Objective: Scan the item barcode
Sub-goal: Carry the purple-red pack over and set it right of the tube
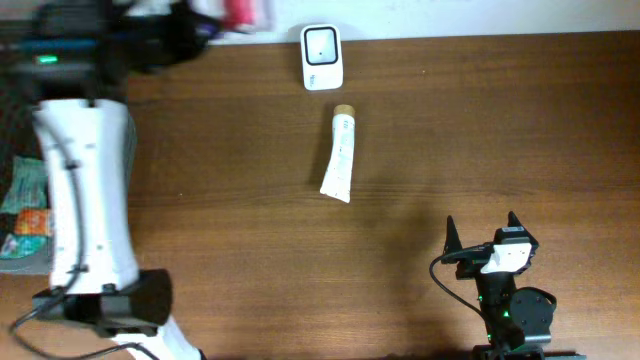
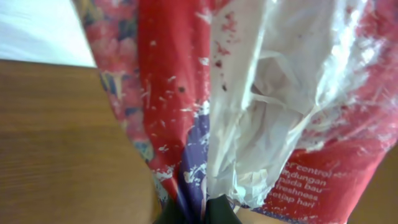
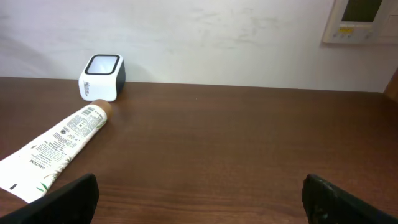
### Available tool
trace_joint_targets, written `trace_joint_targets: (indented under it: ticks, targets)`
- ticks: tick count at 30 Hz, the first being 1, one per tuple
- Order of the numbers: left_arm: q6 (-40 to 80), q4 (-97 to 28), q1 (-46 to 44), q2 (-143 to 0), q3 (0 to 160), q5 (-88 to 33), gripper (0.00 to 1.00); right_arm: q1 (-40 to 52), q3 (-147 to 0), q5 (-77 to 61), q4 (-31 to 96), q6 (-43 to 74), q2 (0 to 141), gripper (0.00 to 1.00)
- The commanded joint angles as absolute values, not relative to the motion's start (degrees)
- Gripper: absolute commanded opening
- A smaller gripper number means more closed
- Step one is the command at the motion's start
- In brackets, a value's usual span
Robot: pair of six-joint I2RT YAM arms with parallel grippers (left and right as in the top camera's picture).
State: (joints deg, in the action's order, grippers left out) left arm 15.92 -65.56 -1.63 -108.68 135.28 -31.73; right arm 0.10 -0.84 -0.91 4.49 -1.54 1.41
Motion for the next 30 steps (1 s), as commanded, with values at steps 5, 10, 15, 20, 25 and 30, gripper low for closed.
trace_joint_targets:
  ticks: [5, 10, 15, 20, 25, 30]
  targets:
    - [24.91, -65.3, -24.16, -119.37, 135.9, -11.53, 0.0, 0.47, -0.32, -0.19, 4.6, -1.5, 1.23, 0.99]
    - [30.98, -64.93, -31.48, -129.4, 135.9, -11.53, 0.0, 0.47, -0.32, -0.19, 4.6, -1.5, 1.23, 0.99]
    - [33.23, -62.17, -36.14, -137.4, 135.9, -11.03, 0.0, 0.47, -0.32, -0.19, 4.6, -1.5, 1.23, 0.99]
    - [35.38, -61.93, -38.65, -141.93, 135.9, -5.69, 0.07, 0.47, -0.32, -0.19, 4.6, -1.5, 1.23, 0.99]
    - [34.94, -62.26, -39.0, -142.82, 135.92, -5.04, 0.25, 0.47, -0.32, -0.19, 4.6, -1.5, 1.23, 0.99]
    - [26.83, -64.38, -38.52, -142.65, 140.4, -11.18, 0.5, 0.47, -0.32, -0.19, 4.6, -1.5, 1.23, 0.99]
